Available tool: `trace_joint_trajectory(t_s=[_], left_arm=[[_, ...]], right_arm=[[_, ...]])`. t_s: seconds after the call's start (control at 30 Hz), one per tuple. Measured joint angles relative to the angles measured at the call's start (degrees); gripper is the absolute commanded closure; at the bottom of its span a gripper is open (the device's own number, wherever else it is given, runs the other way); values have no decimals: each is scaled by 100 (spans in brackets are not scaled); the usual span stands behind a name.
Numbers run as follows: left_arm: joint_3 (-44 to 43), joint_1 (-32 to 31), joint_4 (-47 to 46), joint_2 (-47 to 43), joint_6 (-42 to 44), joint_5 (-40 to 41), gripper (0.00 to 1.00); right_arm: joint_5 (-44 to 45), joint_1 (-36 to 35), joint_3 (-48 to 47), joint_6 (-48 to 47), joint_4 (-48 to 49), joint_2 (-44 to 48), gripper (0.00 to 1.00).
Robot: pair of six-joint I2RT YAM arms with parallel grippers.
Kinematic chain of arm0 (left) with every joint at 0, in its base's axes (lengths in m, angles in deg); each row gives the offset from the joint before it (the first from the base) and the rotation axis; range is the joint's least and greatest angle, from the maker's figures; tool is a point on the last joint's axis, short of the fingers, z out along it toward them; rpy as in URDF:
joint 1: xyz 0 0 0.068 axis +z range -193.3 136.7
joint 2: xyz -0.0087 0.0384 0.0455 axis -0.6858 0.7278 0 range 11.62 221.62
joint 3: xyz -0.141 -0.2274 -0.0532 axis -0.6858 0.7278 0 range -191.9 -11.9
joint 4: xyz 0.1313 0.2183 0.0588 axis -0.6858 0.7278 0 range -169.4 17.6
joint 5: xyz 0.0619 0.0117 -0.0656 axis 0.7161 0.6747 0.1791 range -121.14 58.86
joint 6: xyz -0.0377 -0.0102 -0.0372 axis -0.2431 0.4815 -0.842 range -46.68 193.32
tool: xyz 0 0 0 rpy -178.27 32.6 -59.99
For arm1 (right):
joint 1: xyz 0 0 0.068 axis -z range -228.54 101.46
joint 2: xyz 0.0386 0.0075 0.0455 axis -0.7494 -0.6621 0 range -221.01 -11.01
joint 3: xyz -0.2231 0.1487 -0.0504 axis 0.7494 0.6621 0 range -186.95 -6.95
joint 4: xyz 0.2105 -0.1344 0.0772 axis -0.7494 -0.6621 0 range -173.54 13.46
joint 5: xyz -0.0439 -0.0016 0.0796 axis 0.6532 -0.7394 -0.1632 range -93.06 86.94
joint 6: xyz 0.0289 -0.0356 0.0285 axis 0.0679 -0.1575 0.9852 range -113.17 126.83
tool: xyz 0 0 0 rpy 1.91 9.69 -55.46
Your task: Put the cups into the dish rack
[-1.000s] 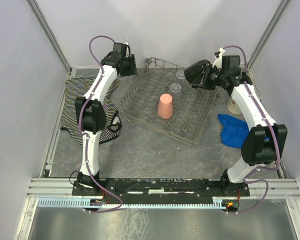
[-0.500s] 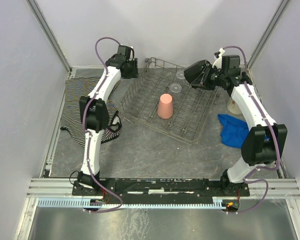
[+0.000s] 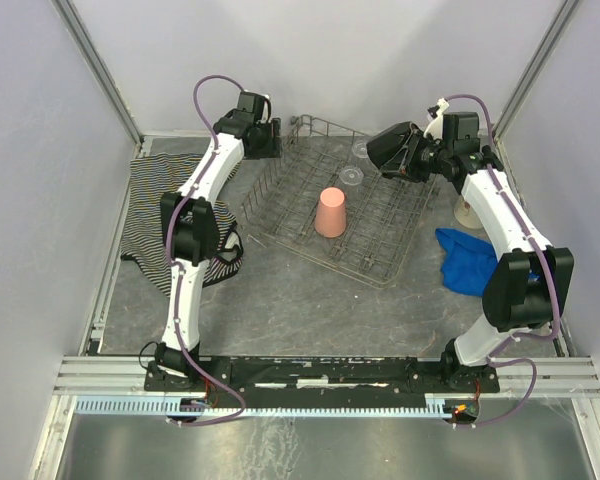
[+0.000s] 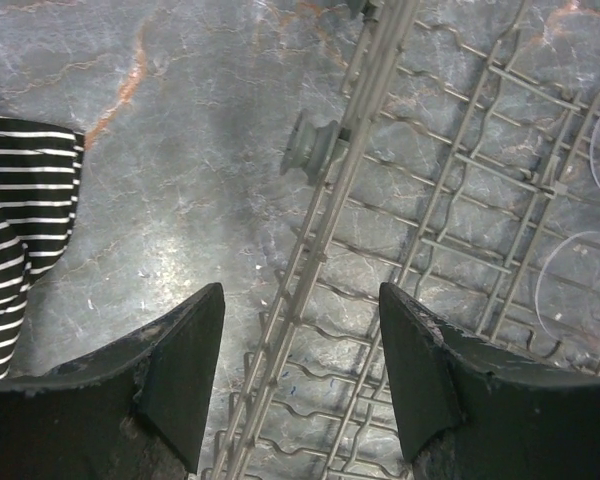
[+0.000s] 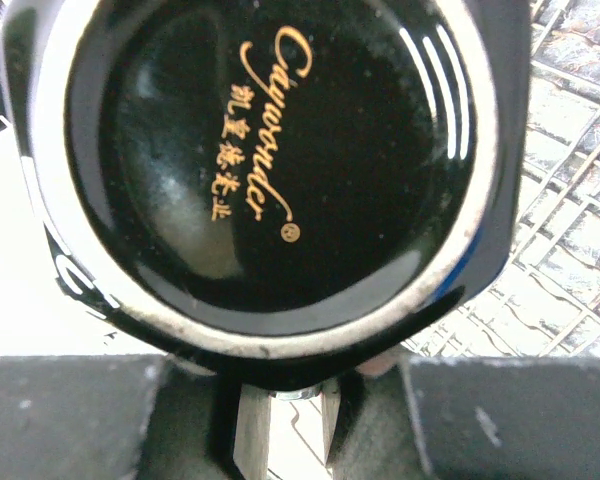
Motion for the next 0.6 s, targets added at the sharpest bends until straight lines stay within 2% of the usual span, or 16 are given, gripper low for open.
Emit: trace_joint_trajectory(t_s=[0.23,0.33,0.47,0.6], left_arm=[[-223,4,-7,350,59,179,37],[-223,4,22,542,63,188,48],[-267,-7,33,741,59,164,75],[-350,-70,197,761,337,197,85]], right_arm=[[0,0,0,4,4,-2,99],[13,0,0,-4,-15,-4,99],[98,0,-52,-81,-151,-68,99],[358,2,-295,-284,-514,-269,99]])
